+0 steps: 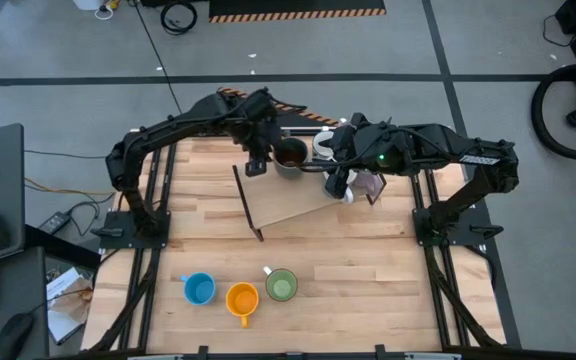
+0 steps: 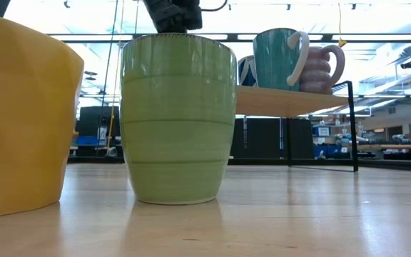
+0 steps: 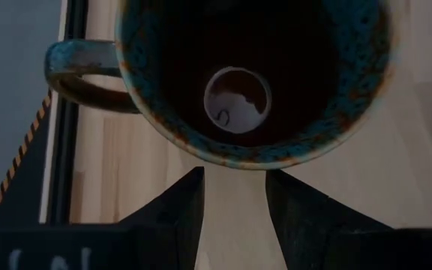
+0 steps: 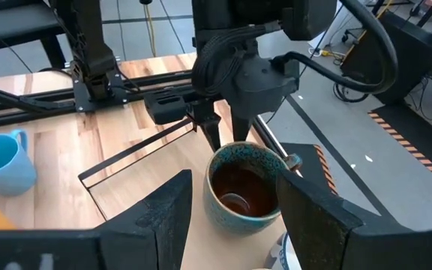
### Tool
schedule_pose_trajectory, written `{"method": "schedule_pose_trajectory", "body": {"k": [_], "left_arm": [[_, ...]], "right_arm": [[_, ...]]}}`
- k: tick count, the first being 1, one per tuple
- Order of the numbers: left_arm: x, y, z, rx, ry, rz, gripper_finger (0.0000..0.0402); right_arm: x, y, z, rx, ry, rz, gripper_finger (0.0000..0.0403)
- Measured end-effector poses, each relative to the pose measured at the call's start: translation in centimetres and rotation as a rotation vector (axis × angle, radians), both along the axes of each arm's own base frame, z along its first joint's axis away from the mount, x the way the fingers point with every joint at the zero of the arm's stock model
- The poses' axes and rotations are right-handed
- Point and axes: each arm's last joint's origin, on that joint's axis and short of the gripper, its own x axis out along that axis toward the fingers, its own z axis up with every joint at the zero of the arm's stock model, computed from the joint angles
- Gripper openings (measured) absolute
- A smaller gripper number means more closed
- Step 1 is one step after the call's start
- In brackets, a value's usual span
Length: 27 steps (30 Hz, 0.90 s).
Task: Place coffee mugs
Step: Put the blue and green mug on the shelf, then put the blue mug on the shelf
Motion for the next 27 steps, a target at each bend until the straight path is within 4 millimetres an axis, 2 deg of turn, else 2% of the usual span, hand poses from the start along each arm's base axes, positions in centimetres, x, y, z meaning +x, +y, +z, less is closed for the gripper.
{"method": "schedule_pose_trajectory", "body": {"k": [14, 23, 27], "left_arm": [[1.2, -0.2, -0.9, -0.019, -0.011, 0.003, 0.0150], [0.1, -0.5, 0.6, 0.043, -0.027, 0.053, 0.0150], [-1.0, -1.0, 2.2, 0.030, -0.071, 0.103, 0.0150]], "right_arm": [[0.0, 0.0, 0.0, 0.002, -0.006, -0.018, 0.0201], [0.0, 0.2, 0.0, 0.018, -0.013, -0.020, 0.0201], [0.0, 0.2, 0.0, 0.034, -0.014, -0.014, 0.0201]]}}
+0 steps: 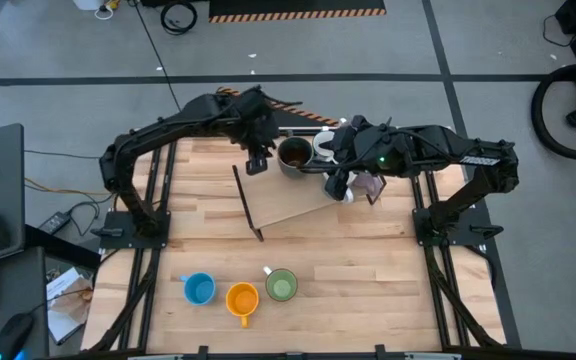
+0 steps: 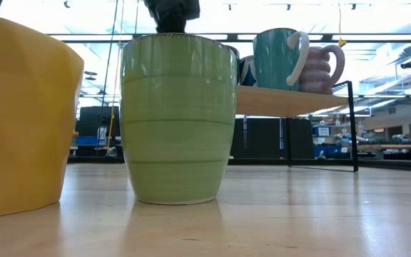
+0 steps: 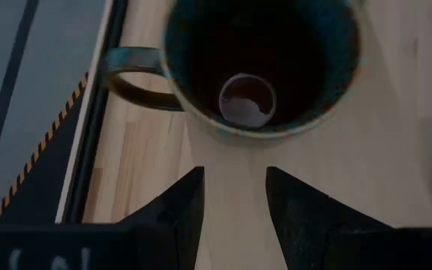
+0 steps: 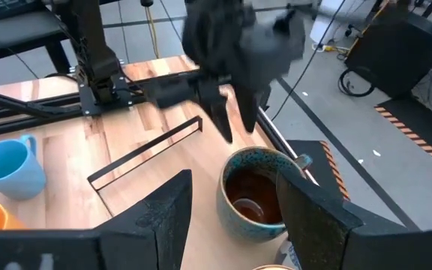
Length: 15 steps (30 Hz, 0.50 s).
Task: Place coffee mugs
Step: Put the blue mug on the shelf
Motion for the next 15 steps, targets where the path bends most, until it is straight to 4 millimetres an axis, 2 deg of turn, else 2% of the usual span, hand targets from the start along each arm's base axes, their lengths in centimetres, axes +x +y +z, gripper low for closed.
{"method": "schedule_pose_trajectory", "body": {"k": [6, 10, 15], "left_arm": [[-1.8, -1.9, 2.1, -0.019, -0.030, 0.055, 0.0150], [-2.9, -4.4, 2.9, -0.086, -0.007, 0.063, 0.0150], [-4.4, -7.9, 3.6, -0.237, 0.037, -0.049, 0.0150]], "right_arm": [[0.0, 0.2, -0.1, 0.062, 0.007, 0.052, 0.0201], [-0.1, 0.5, -0.3, 0.095, 0.016, 0.075, 0.0201], [-0.1, 1.2, -0.2, 0.085, 0.000, 0.074, 0.0201]]}}
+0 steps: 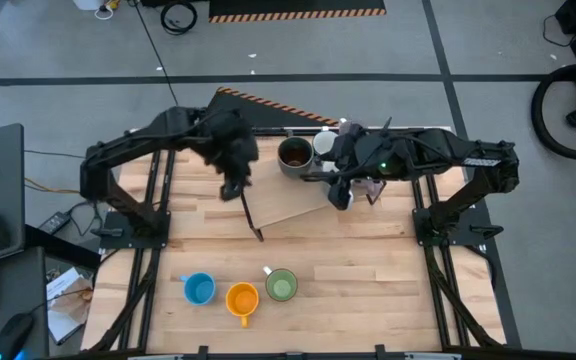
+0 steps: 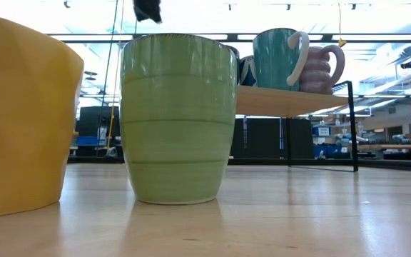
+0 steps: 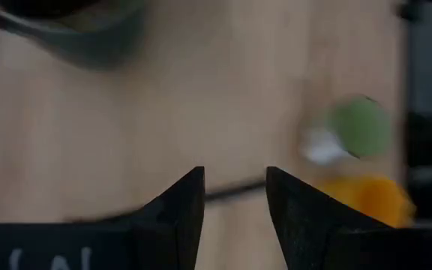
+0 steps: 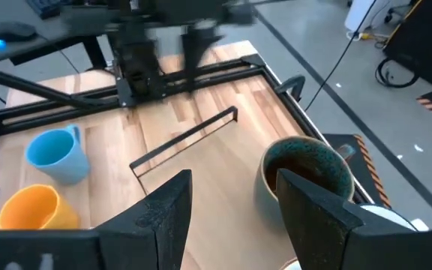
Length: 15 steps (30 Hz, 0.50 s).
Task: Place coffee mugs
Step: Put the blue mug on the shelf
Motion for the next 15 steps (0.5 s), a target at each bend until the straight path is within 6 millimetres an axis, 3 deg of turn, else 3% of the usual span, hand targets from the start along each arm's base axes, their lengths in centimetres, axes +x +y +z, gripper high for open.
{"method": "schedule_pose_trajectory", "body": {"k": [6, 15], "left_arm": [[-1.7, -4.3, 1.0, -0.066, 0.033, -0.088, 0.0150], [-5.9, -11.2, 3.7, 0.041, -0.103, -0.207, 0.0150]], "right_arm": [[1.0, 0.4, 0.1, 0.006, -0.058, -0.005, 0.0201], [4.0, 1.7, -0.8, 0.099, -0.145, -0.008, 0.0201]]}}
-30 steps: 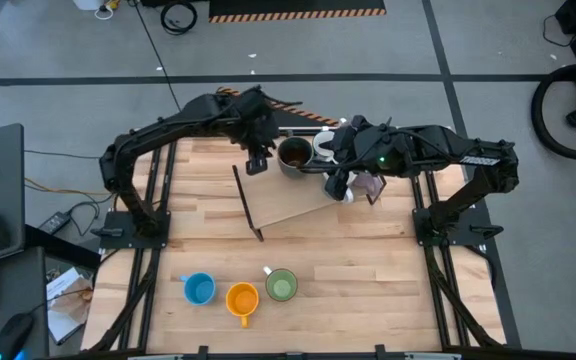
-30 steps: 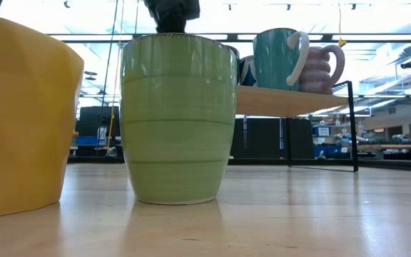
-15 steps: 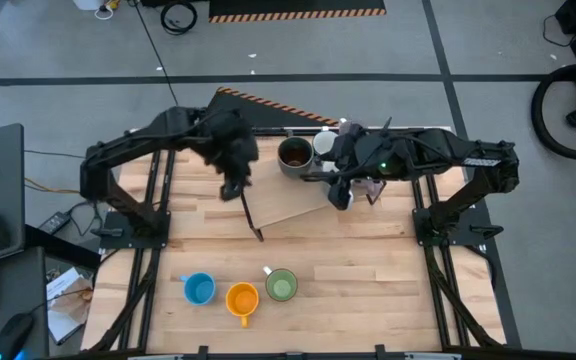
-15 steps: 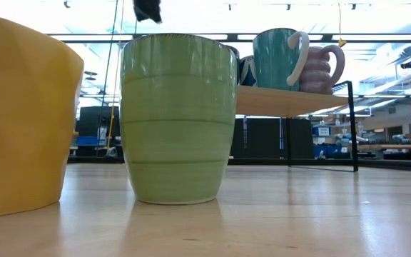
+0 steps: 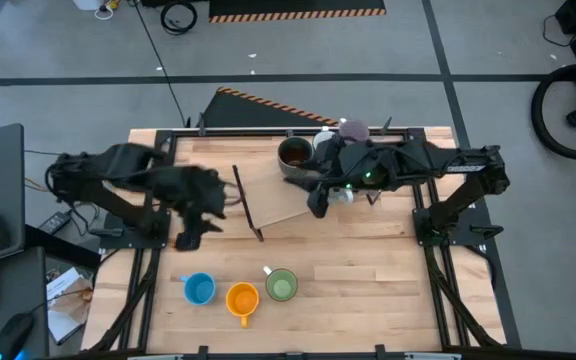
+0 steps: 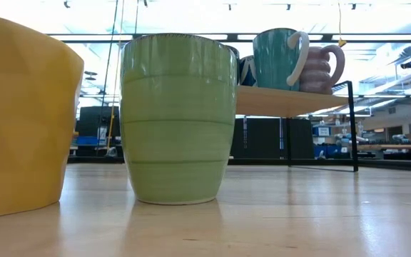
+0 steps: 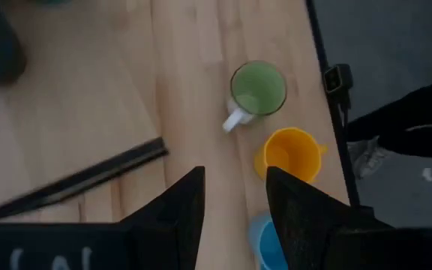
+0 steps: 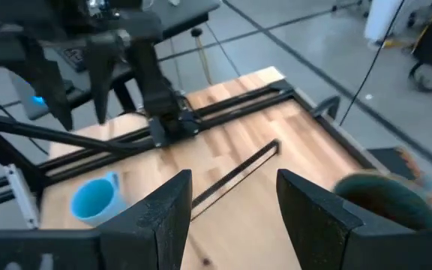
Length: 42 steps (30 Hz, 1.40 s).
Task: Place coffee mugs
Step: Put the blue mug on the shelf
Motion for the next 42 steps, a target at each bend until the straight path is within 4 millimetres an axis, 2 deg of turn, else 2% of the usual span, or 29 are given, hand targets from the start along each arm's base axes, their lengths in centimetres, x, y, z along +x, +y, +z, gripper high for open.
{"method": "schedule_pose_trajectory", "body": {"k": [2, 5, 10, 17, 24, 29, 34, 42], "left_arm": [[-0.6, -1.0, 0.1, 0.014, -0.046, -0.007, 0.0150], [-1.3, -2.4, -1.1, -0.013, -0.094, -0.012, 0.0150], [-2.3, -4.3, -5.0, -0.122, -0.105, 0.042, 0.0150], [-3.2, -6.3, -9.7, -0.256, 0.071, 0.225, 0.0150], [-3.0, -7.4, -13.2, -0.345, 0.234, 0.497, 0.0150], [-2.4, -9.3, -14.1, -0.360, 0.293, 0.563, 0.0148], [-2.4, -10.4, -15.5, -0.291, 0.403, 0.689, 0.0133], [-1.3, -12.0, -18.1, -0.273, 0.492, 0.880, 0.0127]], "right_arm": [[0.6, 0.7, -0.5, 0.031, 0.000, 0.001, 0.0201], [1.3, 2.1, -1.2, 0.072, 0.001, 0.017, 0.0201], [1.7, 4.8, -2.0, 0.118, 0.001, 0.032, 0.0194], [1.0, 6.8, -2.1, 0.137, -0.016, 0.003, 0.0186], [0.7, 7.3, -2.3, 0.131, 0.000, 0.003, 0.0185], [0.7, 7.3, -2.3, 0.116, 0.008, 0.010, 0.0185], [0.7, 7.3, -2.4, 0.091, 0.020, 0.031, 0.0185], [0.8, 7.3, -2.4, 0.011, 0.070, 0.179, 0.0185]]}}
